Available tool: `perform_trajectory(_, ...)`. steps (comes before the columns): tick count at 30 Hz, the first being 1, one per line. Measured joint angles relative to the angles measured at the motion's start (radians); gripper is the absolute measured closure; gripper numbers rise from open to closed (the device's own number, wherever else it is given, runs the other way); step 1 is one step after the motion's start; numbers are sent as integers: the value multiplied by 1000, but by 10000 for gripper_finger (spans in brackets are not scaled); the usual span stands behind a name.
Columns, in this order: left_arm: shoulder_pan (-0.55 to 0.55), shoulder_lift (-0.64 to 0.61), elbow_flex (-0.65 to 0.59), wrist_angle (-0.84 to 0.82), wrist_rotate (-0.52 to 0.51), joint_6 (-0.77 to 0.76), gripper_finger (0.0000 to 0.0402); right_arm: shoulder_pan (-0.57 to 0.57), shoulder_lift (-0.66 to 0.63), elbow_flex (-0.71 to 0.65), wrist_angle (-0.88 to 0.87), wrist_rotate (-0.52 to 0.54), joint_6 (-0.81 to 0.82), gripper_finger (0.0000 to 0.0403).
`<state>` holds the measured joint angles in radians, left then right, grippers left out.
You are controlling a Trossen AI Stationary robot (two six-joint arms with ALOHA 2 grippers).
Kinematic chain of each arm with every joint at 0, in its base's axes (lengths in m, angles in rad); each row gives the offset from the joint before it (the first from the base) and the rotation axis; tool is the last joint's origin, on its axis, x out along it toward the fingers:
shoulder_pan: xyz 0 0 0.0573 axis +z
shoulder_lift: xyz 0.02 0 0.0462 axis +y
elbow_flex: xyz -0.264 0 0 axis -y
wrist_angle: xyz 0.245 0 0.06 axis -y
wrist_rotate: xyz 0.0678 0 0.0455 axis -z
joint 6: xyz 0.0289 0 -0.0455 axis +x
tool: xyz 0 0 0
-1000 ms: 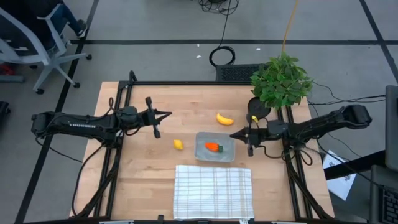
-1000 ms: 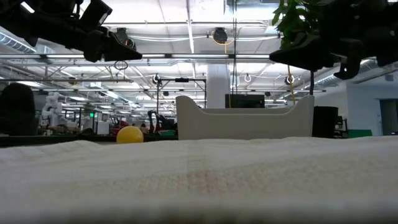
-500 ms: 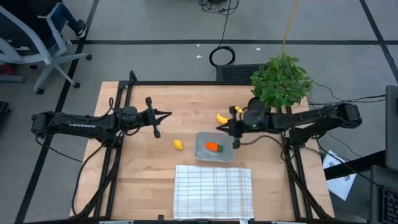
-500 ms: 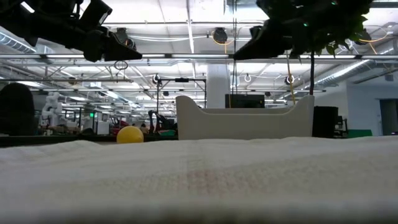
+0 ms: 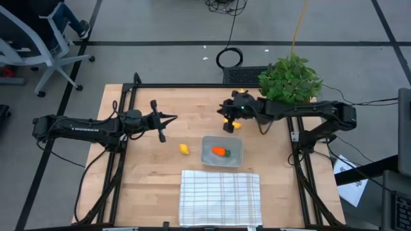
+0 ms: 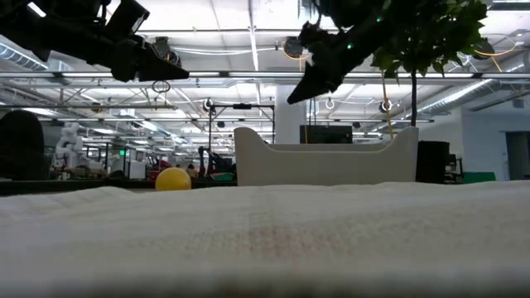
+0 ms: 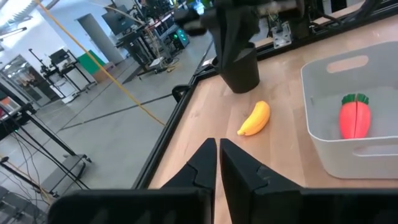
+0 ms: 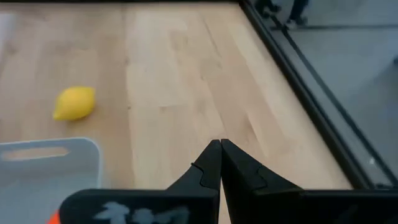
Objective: Pick and placing Produce into tupperware
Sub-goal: Put the banana into the bin
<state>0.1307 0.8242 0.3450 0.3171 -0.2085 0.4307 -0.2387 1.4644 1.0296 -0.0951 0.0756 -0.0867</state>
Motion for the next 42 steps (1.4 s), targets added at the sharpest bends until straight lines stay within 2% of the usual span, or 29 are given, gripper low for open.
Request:
perform_trajectory(4,0,0,0,1,0,-6,376,2,51,1,14,-1,-27,403)
perform_trajectory(9,0,0,0,1,1,-40,376,5,72,1,-1,0,-202,403)
perform_trajectory(14,0,0,0,1,1,-48,376,-11,65,2,-3,3,-294,403)
perform_trajectory(29,0,0,1,-63,-1,-33,376,-120,68,2,-165,1,-432,403)
perform_trajectory(34,0,0,1,-72,0,-33,376,-100,68,2,-151,1,-497,403)
perform_trajectory(39,0,0,1,-89,-1,-29,376,-62,68,2,-150,2,-638,403)
perform_trajectory(42,0,0,1,-91,0,-29,376,-36,68,1,-114,3,-653,403)
